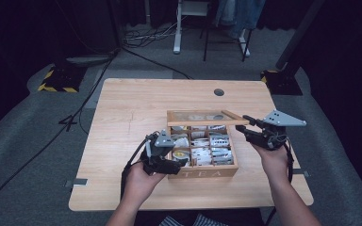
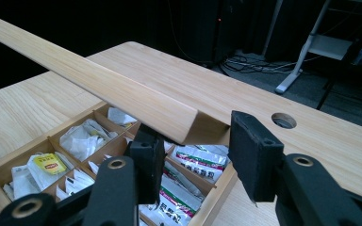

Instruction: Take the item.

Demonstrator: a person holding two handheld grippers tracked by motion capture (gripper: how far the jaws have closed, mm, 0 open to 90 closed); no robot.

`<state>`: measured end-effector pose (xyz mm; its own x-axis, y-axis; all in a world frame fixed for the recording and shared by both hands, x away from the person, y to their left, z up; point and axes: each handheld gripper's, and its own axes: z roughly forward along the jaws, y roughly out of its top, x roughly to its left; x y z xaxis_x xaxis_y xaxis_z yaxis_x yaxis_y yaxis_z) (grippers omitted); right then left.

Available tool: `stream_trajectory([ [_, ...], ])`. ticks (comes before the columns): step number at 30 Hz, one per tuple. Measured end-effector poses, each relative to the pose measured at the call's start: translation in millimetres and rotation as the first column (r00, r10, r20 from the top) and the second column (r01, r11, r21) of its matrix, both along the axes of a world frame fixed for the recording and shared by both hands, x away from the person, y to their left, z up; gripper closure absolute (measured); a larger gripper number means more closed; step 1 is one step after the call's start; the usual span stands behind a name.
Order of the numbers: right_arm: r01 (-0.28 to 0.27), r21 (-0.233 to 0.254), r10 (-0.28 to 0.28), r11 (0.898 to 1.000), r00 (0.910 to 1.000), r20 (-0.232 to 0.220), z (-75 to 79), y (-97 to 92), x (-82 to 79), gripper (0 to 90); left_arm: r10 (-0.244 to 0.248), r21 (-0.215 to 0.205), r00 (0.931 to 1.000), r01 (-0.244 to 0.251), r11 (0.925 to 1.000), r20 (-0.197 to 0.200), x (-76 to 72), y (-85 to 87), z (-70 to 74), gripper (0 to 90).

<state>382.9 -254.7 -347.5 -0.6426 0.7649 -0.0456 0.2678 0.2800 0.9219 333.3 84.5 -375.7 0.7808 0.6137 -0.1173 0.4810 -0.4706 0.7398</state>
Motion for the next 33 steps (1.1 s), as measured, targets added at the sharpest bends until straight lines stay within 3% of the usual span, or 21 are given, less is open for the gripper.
stream_trajectory([
  [12, -0.003, 0.000, 0.003, 1.000, 1.0000, 0.000, 1.0, -0.1, 1.1, 56.1, -0.068, -0.003, 0.9976, 0.068, 0.9977, -0.018, 9.8, -30.7, 1.8, 31.6],
  [20, -0.004, -0.002, 0.004, 1.000, 1.0000, 0.000, 0.9, -0.2, 1.0, 56.1, -0.103, -0.007, 0.9936, 0.103, 0.9946, -0.045, 20.8, -52.9, -6.9, 32.3],
  [24, -0.006, -0.004, 0.006, 1.000, 1.0000, -0.001, 1.2, -0.3, 1.2, 56.1, -0.093, 0.025, 0.9941, 0.095, 0.9952, -0.054, 27.7, -59.4, -13.6, 32.3],
  [27, -0.010, -0.001, 0.010, 1.000, 0.9999, -0.003, 1.1, -0.6, 1.6, 56.0, -0.103, 0.015, 0.9916, 0.104, 0.9944, -0.078, 33.7, -62.2, -18.3, 32.3],
  [33, -0.010, 0.004, 0.010, 1.000, 0.9999, -0.007, 0.8, -1.0, 2.2, 55.8, -0.141, -0.005, 0.9862, 0.141, 0.9900, -0.087, 39.0, -75.6, -23.7, 32.5],
])
